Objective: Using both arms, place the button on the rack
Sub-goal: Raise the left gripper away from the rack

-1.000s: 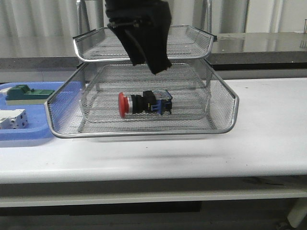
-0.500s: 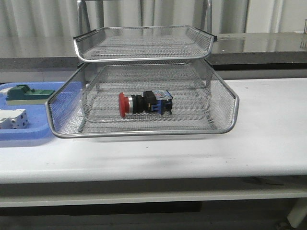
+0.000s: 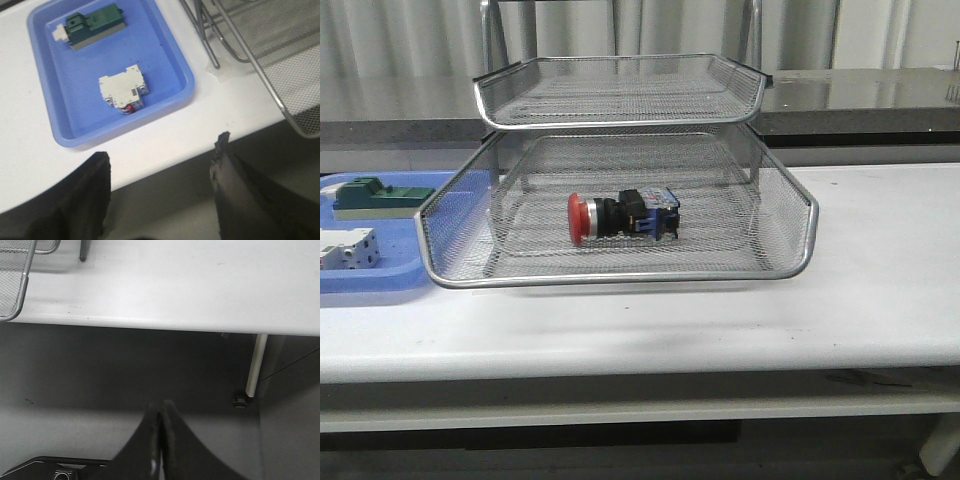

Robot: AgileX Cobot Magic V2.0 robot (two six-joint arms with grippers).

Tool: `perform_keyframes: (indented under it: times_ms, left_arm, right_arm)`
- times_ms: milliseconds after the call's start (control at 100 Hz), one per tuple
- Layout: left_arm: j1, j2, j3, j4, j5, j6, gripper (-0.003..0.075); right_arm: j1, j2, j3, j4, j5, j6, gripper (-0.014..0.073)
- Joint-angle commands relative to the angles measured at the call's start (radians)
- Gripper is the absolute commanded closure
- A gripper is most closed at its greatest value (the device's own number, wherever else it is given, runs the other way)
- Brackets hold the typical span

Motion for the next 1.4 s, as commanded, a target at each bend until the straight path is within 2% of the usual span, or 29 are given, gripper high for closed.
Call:
perform_keyframes:
  times_ms: [0,190,330,610,830,1090,1160,1230,1390]
  left_arm:
    - [0.017,-0.113,0.078,-0.038,-0.184,-0.010,0.0301]
    - [0.017,-0.373,0.342,-0.108,-0.454,-0.010,0.0301]
    - [0.017,-0.540,0.487,-0.132,-0.585,-0.010,0.0301]
    - [0.017,-0.748,0.674,-0.154,-0.726,-0.010,0.0301]
    - [0.017,-0.758,0.761,-0.224,-0.802,-0.010,0.0301]
    - [0.017,-0.758,0.765,-0.226,-0.829,-0.010,0.0304]
    - [0.017,-0.758,0.765,-0.226,-0.829,-0.010,0.0341]
    - [0.017,-0.758,0.765,-0.226,-0.831,-0.010,0.0419]
    - [0.017,-0.758,0.765,-0.226,-0.837,-0.010,0.0662]
  right_arm:
    - [-0.005,0.003,-0.031,-0.013,-0.050,0.000,0.0660]
    - [-0.005,0.003,-0.031,-0.013,-0.050,0.000,0.0660]
    - [-0.005,0.003,-0.031,-0.013,-0.050,0.000,0.0660]
    - [-0.005,0.003,-0.031,-0.013,-0.050,0.000,0.0660]
    - [-0.005,0.003,-0.031,-0.013,-0.050,0.000,0.0660]
    - [-0.005,0.003,-0.031,-0.013,-0.050,0.000,0.0660]
    - [-0.005,0.003,-0.031,-0.013,-0.050,0.000,0.0660]
    - [-0.005,0.003,-0.031,-0.013,-0.050,0.000,0.0660]
    - [-0.005,0.003,-0.031,-0.013,-0.050,0.000,0.0660]
